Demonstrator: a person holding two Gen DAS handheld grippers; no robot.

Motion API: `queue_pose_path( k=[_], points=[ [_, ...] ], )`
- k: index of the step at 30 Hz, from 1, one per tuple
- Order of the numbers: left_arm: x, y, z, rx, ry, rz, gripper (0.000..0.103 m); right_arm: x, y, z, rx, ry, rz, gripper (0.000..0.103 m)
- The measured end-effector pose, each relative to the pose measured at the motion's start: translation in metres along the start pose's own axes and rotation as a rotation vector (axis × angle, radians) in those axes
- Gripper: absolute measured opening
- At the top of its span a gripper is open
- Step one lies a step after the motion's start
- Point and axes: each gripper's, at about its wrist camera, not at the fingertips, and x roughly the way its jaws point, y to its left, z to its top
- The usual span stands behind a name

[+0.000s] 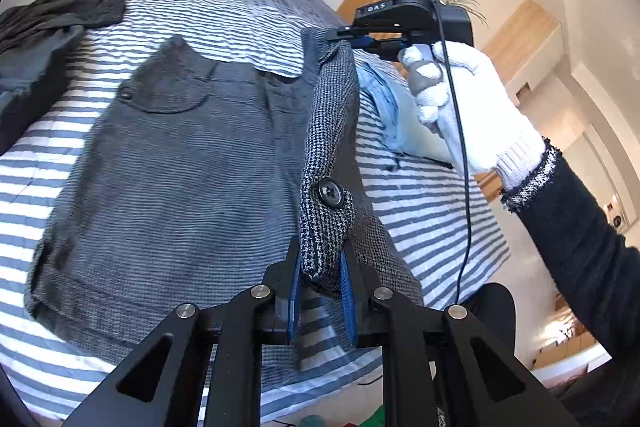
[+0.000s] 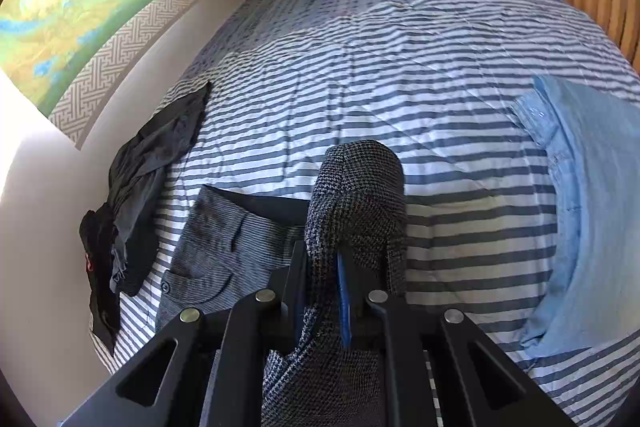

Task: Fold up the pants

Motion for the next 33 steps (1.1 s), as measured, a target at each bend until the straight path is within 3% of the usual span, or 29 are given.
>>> queue_pose_path(
  k=[9, 14, 24, 29, 33],
  points=[
    [-0.055, 0.099, -0.022, -0.167, -0.074, 0.095, 0.016, 0.084, 0.142, 0.006, -0.169, 0.080, -0.038, 0.012],
    [-0.062, 0.142, -0.035, -0.248, -0.079, 0.103, 0.016, 0.135, 0.188, -0.004, -0.217, 0.130, -0.072, 0.012],
    [-0.078, 0.177, -0.022, -0.332, -0.154, 0.084, 0.016, 0.171, 0.216, -0.004, -0.233, 0.144, -0.138, 0.012],
    [-0.077, 0.184, -0.025, -0.353, -0.135, 0.099, 0.015, 0.190, 0.215, 0.001, -0.191, 0.164, -0.130, 0.012],
    [-0.077, 0.184, -0.032, -0.342, -0.119, 0.115, 0.015, 0.203, 0.224, -0.004, -0.242, 0.170, -0.133, 0.013]
  ],
)
